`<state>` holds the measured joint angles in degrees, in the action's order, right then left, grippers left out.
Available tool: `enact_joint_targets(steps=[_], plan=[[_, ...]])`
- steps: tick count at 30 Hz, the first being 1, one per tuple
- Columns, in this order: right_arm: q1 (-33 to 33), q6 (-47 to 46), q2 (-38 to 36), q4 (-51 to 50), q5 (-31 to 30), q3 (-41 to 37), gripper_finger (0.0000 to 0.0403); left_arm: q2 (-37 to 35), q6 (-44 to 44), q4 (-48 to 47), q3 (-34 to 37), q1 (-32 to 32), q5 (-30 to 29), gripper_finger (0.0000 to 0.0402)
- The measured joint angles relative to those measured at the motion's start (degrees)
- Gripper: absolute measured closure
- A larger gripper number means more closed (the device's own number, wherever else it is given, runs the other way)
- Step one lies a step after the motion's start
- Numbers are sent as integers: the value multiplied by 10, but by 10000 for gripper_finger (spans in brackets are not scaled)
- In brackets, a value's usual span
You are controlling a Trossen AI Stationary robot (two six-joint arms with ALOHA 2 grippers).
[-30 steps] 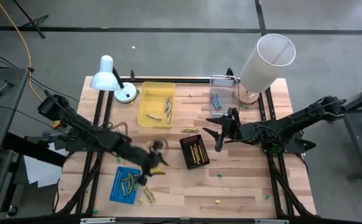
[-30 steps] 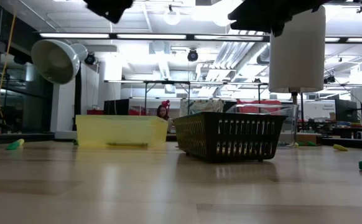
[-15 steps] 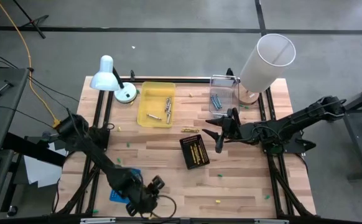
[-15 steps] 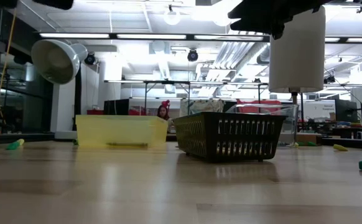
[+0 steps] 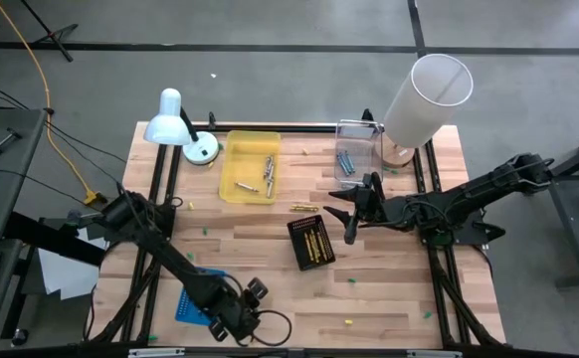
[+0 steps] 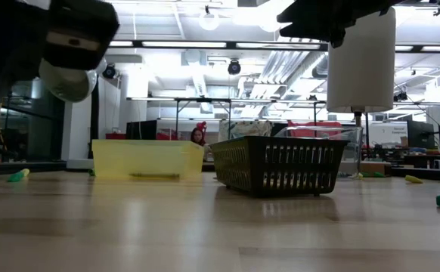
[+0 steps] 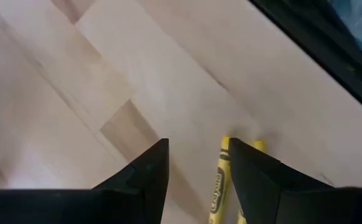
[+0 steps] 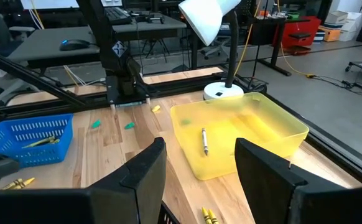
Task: Sort crayons
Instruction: Put the yellow crayon into the black bin
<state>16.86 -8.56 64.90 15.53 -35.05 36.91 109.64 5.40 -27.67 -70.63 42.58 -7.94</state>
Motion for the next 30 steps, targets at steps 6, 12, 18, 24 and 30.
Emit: enact_joint_targets(steps=[6,12,18,24,30], plan=[[0,0,0,-1,0,0,217,1,-8,-23,0,-2,21,247],[0,-2,0,-2,7,0,217,2,1,-42,0,-3,26,247],[0,-2,0,-3,8,0,217,2,-8,-36,5,-10,20,247],[0,-1,0,-3,8,0,217,2,-11,-34,26,-10,24,247],[0,-2,0,-3,8,0,217,0,-13,-17,43,-10,26,247]])
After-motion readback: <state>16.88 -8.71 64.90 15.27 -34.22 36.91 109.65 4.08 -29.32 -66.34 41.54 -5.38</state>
